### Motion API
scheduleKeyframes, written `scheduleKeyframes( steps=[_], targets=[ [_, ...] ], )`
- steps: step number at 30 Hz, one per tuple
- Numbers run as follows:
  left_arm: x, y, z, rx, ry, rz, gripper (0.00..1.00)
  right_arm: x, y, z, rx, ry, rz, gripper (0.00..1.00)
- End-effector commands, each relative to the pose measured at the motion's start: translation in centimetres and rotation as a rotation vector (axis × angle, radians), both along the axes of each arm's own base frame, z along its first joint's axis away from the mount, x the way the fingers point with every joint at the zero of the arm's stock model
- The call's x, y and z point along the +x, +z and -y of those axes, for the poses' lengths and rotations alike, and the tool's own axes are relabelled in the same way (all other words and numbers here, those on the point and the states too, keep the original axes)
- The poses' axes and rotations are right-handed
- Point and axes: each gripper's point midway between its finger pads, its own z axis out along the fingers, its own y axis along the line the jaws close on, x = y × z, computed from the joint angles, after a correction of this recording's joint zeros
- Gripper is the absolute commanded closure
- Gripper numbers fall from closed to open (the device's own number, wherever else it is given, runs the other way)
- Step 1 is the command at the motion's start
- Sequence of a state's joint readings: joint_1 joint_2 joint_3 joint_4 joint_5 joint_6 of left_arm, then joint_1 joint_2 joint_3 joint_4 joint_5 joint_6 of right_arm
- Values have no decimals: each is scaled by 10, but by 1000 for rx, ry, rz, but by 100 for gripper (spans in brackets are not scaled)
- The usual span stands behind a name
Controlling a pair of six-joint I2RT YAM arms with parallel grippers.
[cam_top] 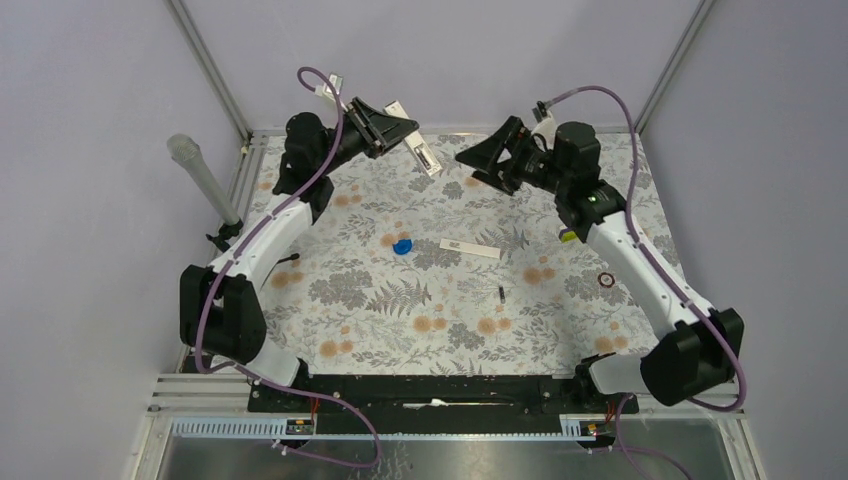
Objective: Load the batteries into the remote control
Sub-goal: Load the battery into the remote control, then pick up the battery from the center of the board.
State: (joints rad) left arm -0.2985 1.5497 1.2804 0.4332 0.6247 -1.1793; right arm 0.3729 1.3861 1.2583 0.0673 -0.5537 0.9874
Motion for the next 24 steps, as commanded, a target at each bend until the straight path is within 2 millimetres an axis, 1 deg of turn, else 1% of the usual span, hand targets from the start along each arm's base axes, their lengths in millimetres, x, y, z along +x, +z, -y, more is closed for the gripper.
scheduleKeyframes(
  steps=[1, 3, 4, 6, 8, 10, 12, 15, 19, 21, 24],
  targets=[
    [-13, 2, -19, 92, 37, 103, 100, -14, -64, 55, -378, -128, 5, 11],
    [-18, -4, -23, 118, 29, 115, 100, -23, -110, 81, -577, -149, -64, 13],
    [-20, -6, -24, 129, 26, 123, 100, -33, -135, 96, -673, -154, -133, 14],
    [-24, -12, -27, 158, 27, 133, 100, -47, -169, 118, -813, -155, -231, 16],
    [-29, -17, -28, 191, 27, 143, 100, -63, -197, 128, -890, -125, -322, 17],
    [-30, -22, -32, 220, 43, 143, 100, -77, -219, 132, -946, -98, -385, 18],
    [-31, -25, -35, 237, 61, 141, 100, -90, -239, 136, -1017, -95, -434, 19],
    [-34, -30, -38, 243, 77, 135, 100, -108, -262, 136, -1079, -80, -490, 22],
    [-36, -35, -39, 244, 79, 121, 100, -123, -288, 136, -1111, -51, -557, 34],
    [-35, -36, -39, 243, 78, 116, 100, -126, -297, 132, -1110, -24, -572, 40],
    [-35, -35, -39, 241, 75, 116, 100, -123, -305, 125, -1097, -3, -567, 45]
  ],
)
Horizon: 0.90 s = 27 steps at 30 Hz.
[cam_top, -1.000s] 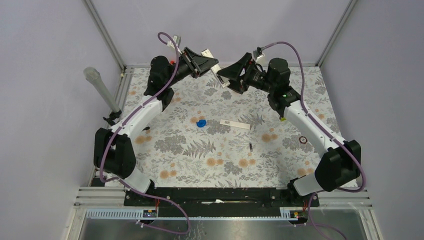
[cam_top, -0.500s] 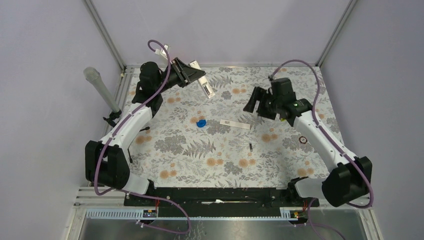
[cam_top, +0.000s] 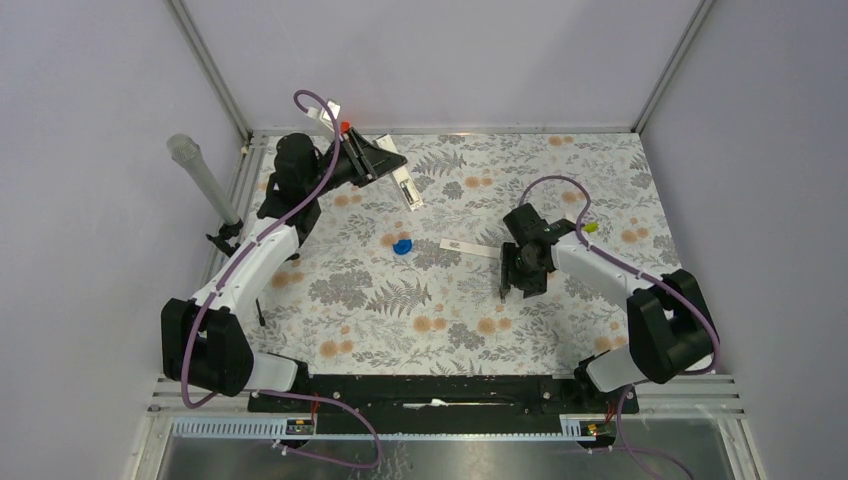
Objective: Load the batteries into the remote control
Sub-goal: Pick up the battery from the center of the board.
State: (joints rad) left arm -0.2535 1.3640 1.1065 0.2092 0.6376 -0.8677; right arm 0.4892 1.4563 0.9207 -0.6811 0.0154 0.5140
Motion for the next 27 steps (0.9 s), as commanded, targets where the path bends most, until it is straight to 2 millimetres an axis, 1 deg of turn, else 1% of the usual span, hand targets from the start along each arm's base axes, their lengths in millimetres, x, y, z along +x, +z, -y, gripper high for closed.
scheduleKeyframes(
  steps=[1, 5, 11, 19, 21, 23, 25, 27],
  targets=[
    [0, 20, -5, -8, 18, 75, 100, 7, -12, -6, -2, 10, 5, 46],
    [0, 21, -5, -10, 16, 74, 100, 15, -23, -10, -6, 20, -2, 47],
    [1, 15, -6, -5, 18, 55, 100, 15, -38, -14, -23, 52, -38, 53],
    [1, 9, -4, -5, 9, 37, 100, 15, -47, -14, -53, 69, -57, 67],
    [1, 9, -4, -3, 5, 36, 100, 15, -50, -13, -65, 78, -64, 74],
    [1, 8, -4, 0, 0, 35, 100, 15, -52, -13, -76, 86, -65, 77],
    [0, 8, -3, 3, -5, 36, 100, 15, -52, -12, -88, 96, -68, 75],
    [0, 9, -3, 6, -9, 40, 100, 18, -51, -11, -102, 107, -57, 66]
  ],
)
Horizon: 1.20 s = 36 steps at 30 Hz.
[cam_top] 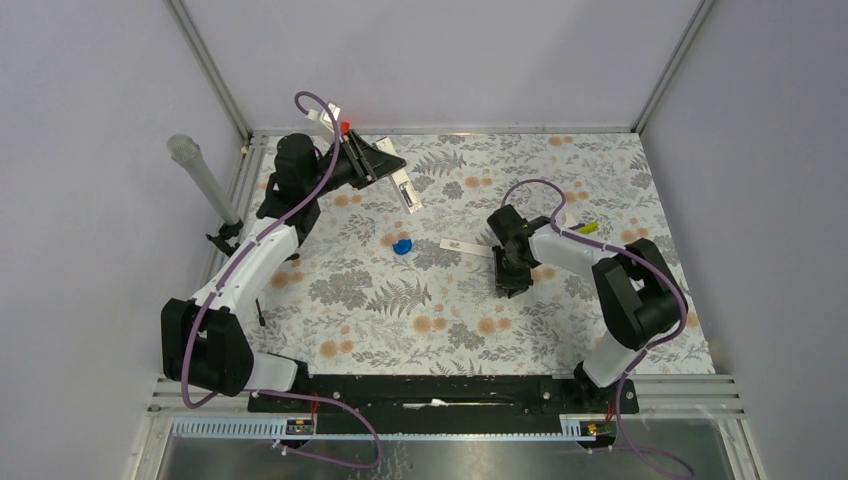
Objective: Load the batteries into the remote control
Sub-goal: Pick up the battery from the center of the board, then load the battery into the remote control.
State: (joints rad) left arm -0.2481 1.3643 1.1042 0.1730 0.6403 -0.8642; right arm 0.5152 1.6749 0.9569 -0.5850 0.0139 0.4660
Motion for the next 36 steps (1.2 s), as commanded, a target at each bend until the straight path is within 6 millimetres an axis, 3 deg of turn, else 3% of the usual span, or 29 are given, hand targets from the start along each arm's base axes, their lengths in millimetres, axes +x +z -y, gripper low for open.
scheduleKeyframes(
  steps=[1, 5, 13, 17, 22, 27, 36],
  targets=[
    [1, 17, 0, -4, -13, 75, 100, 7, -6, 3, -57, 39, 20, 62],
    [1, 19, 0, -2, -16, 77, 100, 13, -8, 5, -83, 44, 28, 61],
    [-2, 15, 1, 18, -35, 75, 100, 18, -17, 6, -97, -11, 44, 81],
    [-3, 9, 1, 22, -42, 58, 100, 27, -5, 1, -71, -8, 97, 89],
    [-5, -7, 10, -3, -63, -29, 100, 46, 43, -31, 100, 4, 190, 92],
    [-10, -35, 36, -11, -112, -147, 100, 59, 107, -59, 272, 18, 286, 92],
    [-18, -74, 82, -12, -247, -268, 100, 49, 190, -80, 460, 108, 381, 92]
  ],
)
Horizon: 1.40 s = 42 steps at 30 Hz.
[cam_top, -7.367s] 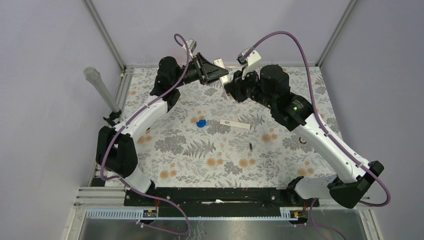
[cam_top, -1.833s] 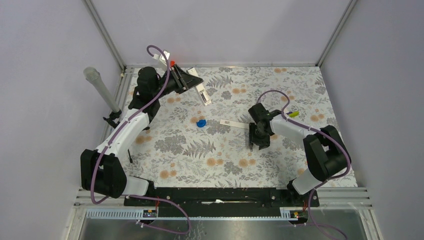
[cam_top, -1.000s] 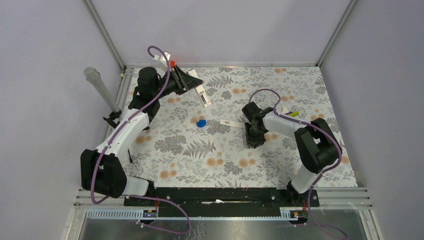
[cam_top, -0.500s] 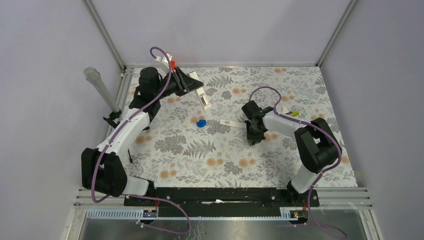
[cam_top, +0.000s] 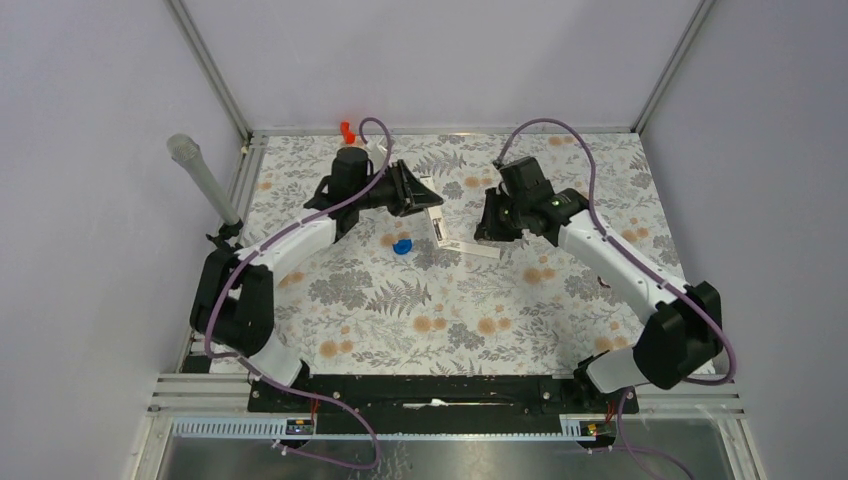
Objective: Load the batteries into the remote control
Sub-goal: Load the battery into the remote control.
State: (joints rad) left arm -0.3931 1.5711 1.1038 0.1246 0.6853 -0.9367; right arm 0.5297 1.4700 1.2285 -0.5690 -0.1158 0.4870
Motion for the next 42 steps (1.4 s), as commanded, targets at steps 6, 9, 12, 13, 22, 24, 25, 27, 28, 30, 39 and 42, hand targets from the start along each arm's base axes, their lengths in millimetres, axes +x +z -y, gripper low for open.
scheduleKeyframes(
  steps=[6, 9, 12, 13, 22, 24, 25, 27, 28, 30, 39, 42],
  targets=[
    [-2, 10, 32, -119, -111, 20, 100, -25, 73, -24, 149, 176, 104, 92],
    [-5, 10, 39, -134, -133, 28, 100, -28, 66, -25, 114, 197, 51, 91],
    [-10, 8, 44, -135, -150, 37, 100, -32, 63, -26, 83, 213, 17, 90],
    [-10, 6, 44, -133, -150, 36, 100, -32, 64, -27, 81, 214, 18, 90],
    [-14, 4, 47, -146, -152, 36, 100, -33, 61, -36, 63, 252, -6, 86],
    [-14, 4, 48, -146, -153, 34, 100, -34, 61, -38, 63, 259, -5, 86],
    [-14, 4, 47, -147, -154, 34, 100, -33, 62, -39, 64, 261, -3, 85],
    [-15, 4, 48, -147, -155, 34, 100, -33, 62, -41, 66, 265, -5, 85],
    [-15, 3, 48, -147, -155, 33, 100, -33, 62, -42, 68, 267, -4, 84],
    [-14, 4, 48, -148, -155, 31, 100, -33, 61, -43, 68, 272, -7, 83],
    [-17, 6, 48, -155, -164, 28, 100, -33, 54, -46, 52, 286, -25, 77],
    [-18, 6, 48, -157, -169, 27, 100, -31, 55, -48, 53, 285, -13, 76]
  ],
)
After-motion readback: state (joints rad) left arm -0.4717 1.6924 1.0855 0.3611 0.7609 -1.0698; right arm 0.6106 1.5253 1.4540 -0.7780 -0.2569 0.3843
